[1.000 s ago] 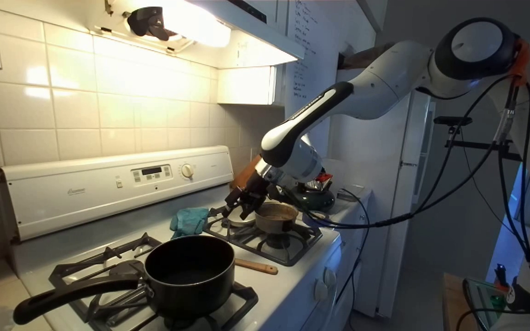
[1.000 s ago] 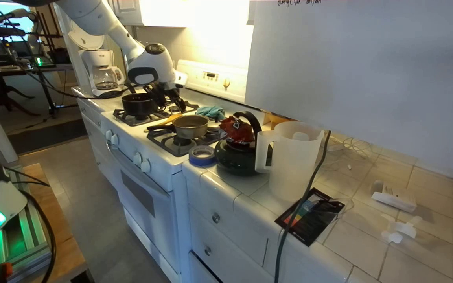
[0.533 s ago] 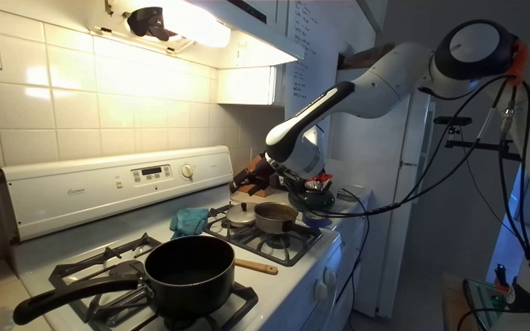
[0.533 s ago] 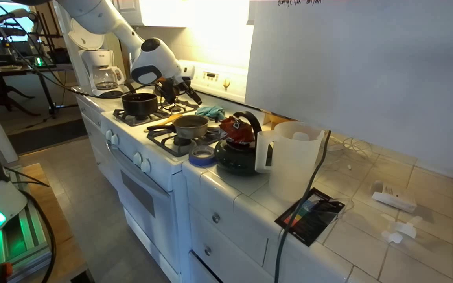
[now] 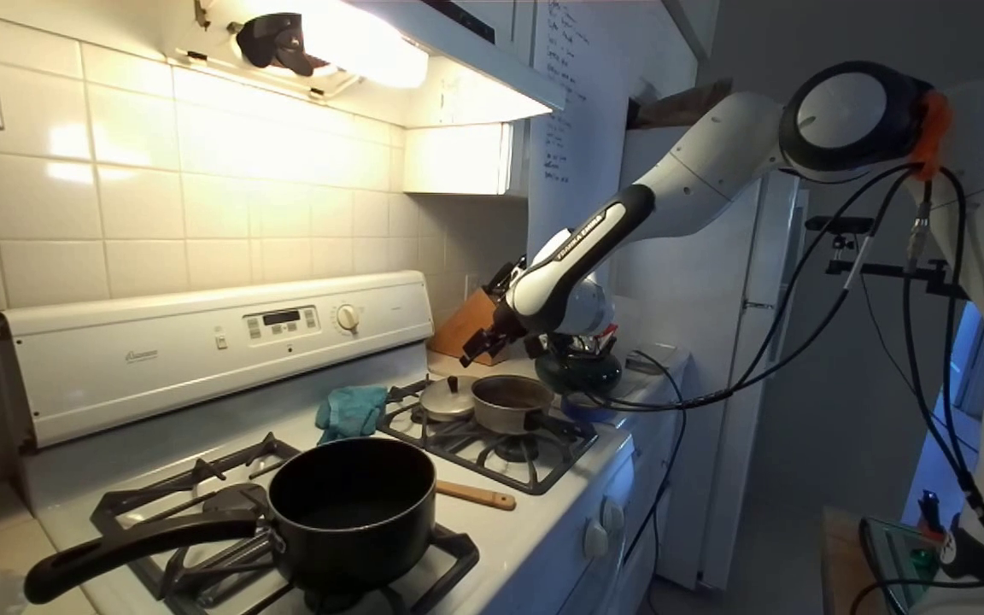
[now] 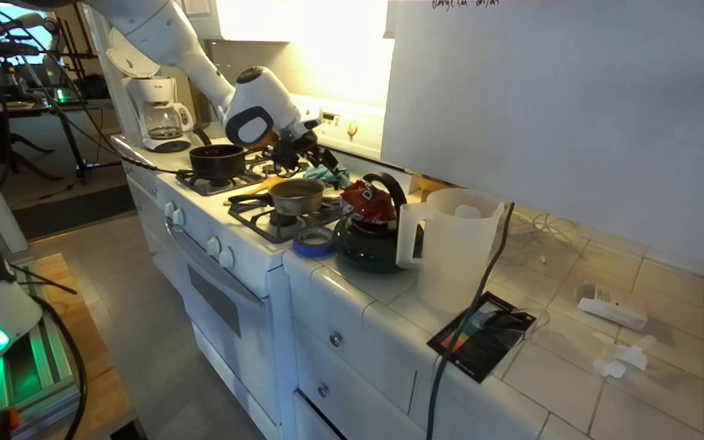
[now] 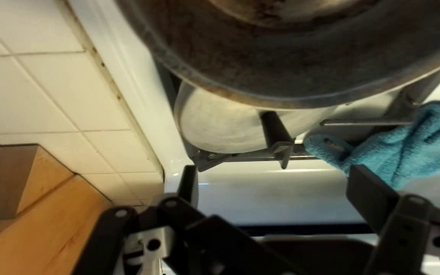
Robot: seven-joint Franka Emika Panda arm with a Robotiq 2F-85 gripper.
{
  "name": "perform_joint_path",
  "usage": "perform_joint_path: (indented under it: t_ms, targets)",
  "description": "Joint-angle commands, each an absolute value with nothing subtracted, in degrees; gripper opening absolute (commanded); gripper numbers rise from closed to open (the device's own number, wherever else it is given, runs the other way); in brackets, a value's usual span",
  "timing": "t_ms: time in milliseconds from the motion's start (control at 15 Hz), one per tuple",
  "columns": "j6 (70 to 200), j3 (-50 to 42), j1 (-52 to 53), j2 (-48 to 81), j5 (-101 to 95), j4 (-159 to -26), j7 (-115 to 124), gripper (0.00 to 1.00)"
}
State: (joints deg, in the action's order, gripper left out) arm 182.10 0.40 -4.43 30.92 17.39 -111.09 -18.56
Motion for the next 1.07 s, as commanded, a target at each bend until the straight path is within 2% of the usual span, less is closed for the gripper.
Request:
perform_joint_path:
  t_ms: [0,867,933,1000]
  targets:
    - [177.9,-3.2,-2.9,35.3,6.4,-103.6,-13.6,1.00]
    - [163.5,0.9,-5.0,46.2,2.5,-86.0,-11.3,0.99]
    - [163.2,1.1,-5.0,46.6,2.7,-85.5,-10.9,0.74]
    - [163.0,1.2,-4.8,47.0,2.7,-85.0,-10.6,0.74]
